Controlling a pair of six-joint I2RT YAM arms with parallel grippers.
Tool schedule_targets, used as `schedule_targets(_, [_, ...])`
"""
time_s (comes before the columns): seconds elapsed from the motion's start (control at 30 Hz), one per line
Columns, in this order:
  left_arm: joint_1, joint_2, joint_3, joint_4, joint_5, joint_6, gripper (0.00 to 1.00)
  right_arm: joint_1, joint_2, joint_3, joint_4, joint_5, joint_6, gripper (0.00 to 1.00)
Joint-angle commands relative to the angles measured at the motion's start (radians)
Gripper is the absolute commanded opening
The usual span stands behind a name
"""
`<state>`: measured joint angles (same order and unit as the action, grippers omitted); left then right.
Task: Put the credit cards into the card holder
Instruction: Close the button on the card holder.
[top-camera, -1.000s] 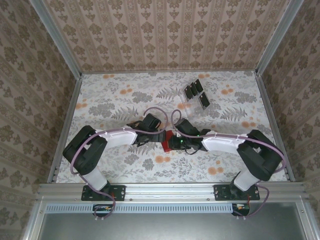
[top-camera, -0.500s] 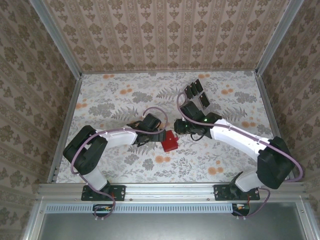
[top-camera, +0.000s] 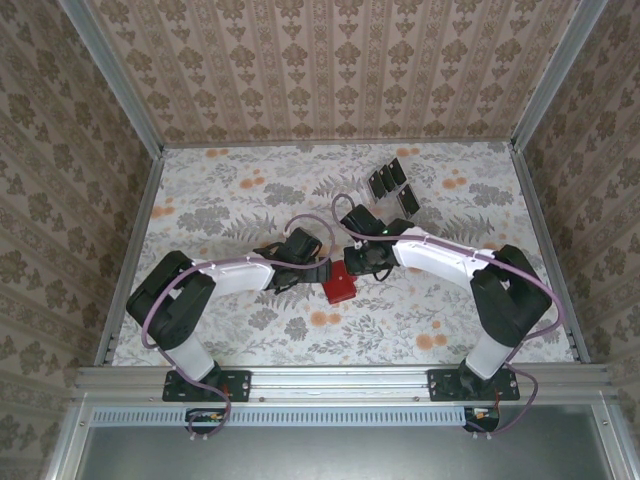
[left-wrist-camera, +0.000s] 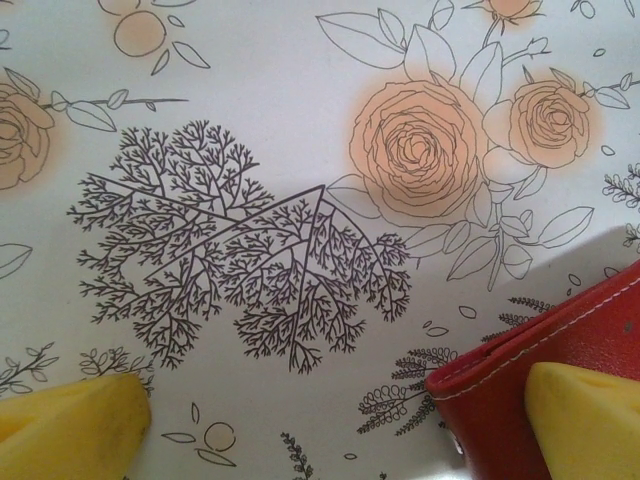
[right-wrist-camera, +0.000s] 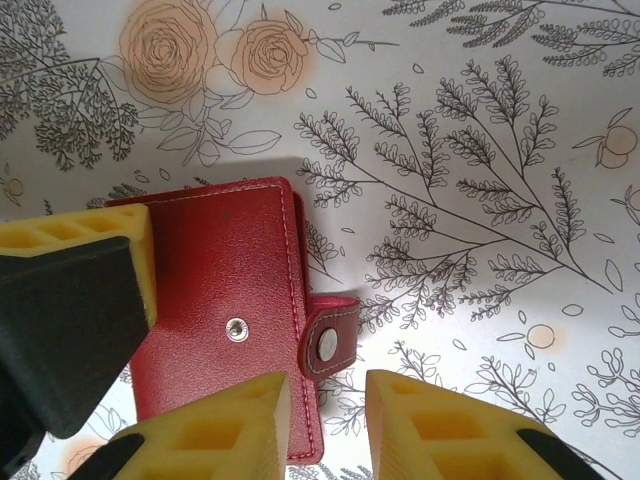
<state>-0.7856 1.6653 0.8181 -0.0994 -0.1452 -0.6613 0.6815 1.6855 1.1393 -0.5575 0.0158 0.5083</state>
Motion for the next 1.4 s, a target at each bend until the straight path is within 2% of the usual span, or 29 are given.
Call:
schedule_targets(0.0, [0.009, 0.069, -0.047, 0.039, 0.044, -0.025, 1.0, 0.009, 0.02, 0.031, -0.008, -0.014, -0.017, 0.29])
schedule_targets(0.37, [0.01, 0.083, -0.048, 0.056, 0.056, -0.034, 1.0, 0.012, 0.069, 0.043, 0.002, -0.019, -0.023, 0.31])
schedule_targets(0.6, [0.011, 0.088, -0.05, 0.058, 0.058, -0.032, 1.0, 0.012, 0.071, 0.043, 0.005, -0.015, -0.024, 0.28])
schedule_targets(0.93, [0.011, 0.091, -0.054, 0.07, 0.061, -0.031, 1.0, 0.01, 0.077, 0.046, 0.005, -0.014, -0.025, 0.12])
schedule_targets(1.1, [0.013, 0.095, -0.055, 0.07, 0.061, -0.029, 1.0, 0.009, 0.077, 0.047, 0.005, -0.016, -0.025, 0.0])
schedule_targets(1.37, [0.013, 0.099, -0.054, 0.075, 0.066, -0.031, 1.0, 0.007, 0.025, 0.032, 0.051, -0.087, -0.014, 0.0])
